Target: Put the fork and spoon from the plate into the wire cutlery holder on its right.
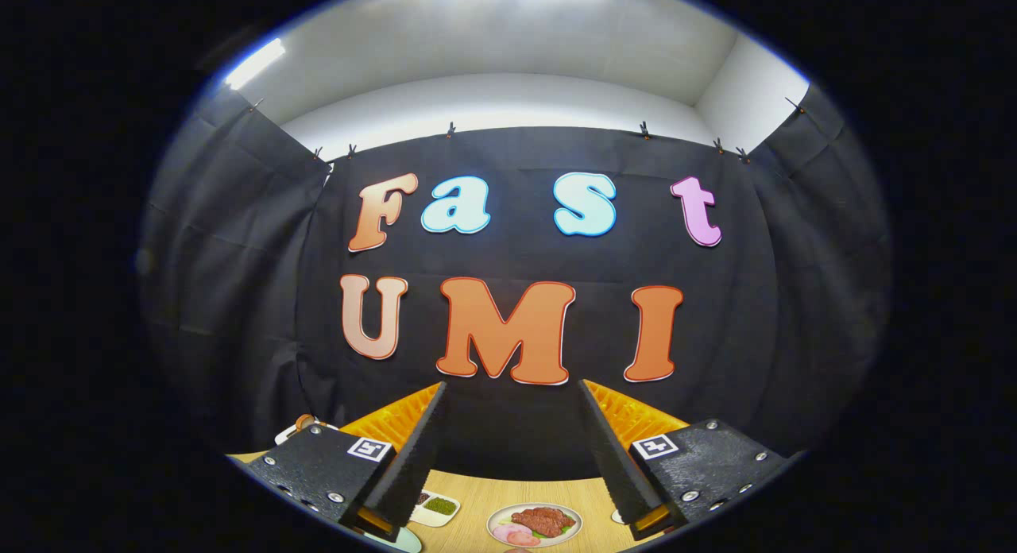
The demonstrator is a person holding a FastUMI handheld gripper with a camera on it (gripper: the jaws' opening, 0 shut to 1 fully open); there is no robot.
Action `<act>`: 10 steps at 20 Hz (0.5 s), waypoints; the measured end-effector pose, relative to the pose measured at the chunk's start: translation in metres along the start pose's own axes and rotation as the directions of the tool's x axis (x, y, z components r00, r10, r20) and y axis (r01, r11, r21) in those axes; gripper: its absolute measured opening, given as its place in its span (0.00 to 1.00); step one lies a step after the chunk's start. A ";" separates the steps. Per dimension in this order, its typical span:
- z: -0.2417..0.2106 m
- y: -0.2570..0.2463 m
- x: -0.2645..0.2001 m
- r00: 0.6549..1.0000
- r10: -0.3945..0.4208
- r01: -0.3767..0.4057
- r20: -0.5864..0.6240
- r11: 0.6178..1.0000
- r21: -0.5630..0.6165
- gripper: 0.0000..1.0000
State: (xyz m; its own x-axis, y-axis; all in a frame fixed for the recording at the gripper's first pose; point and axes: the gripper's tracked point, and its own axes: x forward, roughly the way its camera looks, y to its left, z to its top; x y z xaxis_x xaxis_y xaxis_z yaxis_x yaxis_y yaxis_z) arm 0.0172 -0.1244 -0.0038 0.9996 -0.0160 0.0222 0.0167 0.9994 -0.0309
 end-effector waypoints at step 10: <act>0.001 0.021 0.011 0.999 0.032 -0.032 0.012 0.999 -0.027 0.95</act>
State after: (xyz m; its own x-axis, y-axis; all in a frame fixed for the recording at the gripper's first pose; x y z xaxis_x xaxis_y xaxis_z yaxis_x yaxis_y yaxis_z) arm 0.0283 -0.1037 -0.0033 0.9993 0.0167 0.0328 -0.0148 0.9982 -0.0582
